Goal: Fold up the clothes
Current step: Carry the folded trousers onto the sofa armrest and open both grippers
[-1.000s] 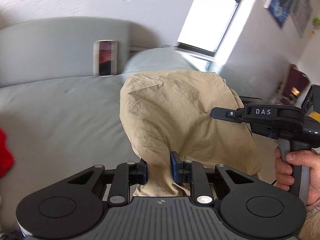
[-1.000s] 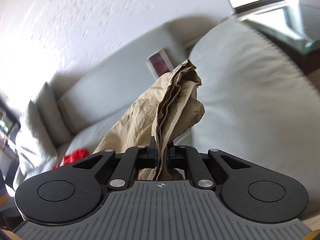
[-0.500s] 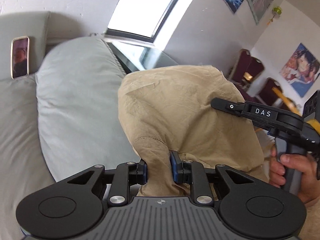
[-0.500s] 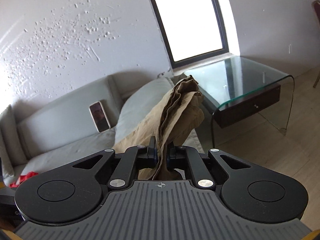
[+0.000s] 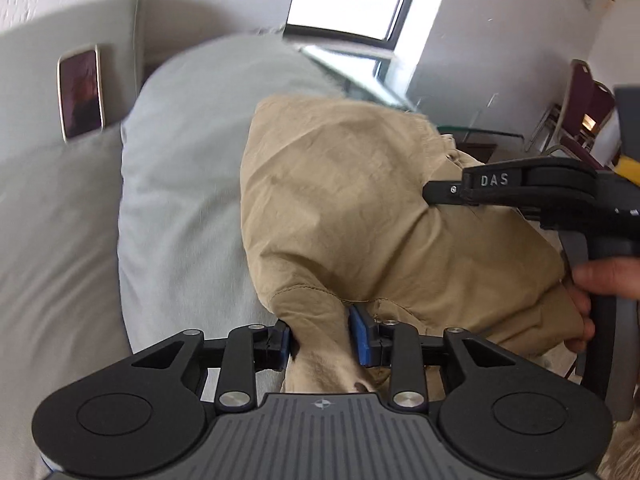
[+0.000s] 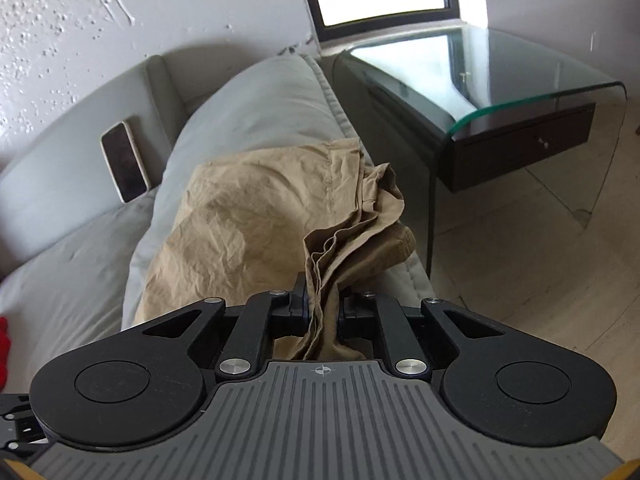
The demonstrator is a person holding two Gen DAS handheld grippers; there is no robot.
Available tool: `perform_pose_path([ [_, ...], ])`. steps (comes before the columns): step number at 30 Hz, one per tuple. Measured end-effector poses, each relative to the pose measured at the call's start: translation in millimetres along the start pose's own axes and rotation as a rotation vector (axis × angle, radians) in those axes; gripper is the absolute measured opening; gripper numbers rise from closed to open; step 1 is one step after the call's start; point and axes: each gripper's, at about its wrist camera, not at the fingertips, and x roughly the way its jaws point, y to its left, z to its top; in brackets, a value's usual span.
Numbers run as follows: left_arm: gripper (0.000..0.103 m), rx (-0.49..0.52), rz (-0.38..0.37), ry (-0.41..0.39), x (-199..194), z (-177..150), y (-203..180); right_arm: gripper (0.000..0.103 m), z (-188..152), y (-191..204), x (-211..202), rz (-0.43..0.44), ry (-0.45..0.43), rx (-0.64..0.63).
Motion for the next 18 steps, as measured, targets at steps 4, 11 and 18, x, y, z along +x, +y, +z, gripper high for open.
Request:
perform_pose_path([
  [4,0.028,0.022,0.020,-0.124,-23,-4,-5,0.012,-3,6,-40,0.024,-0.137,-0.050],
  [11,0.050,-0.177,0.013,0.002,-8,-9,27,0.033,-12,10,-1,-0.018,-0.012,-0.084],
  [18,0.014,-0.224,-0.029,-0.009,-74,-11,40,0.062,5,-18,-89,0.047,-0.104,0.059],
])
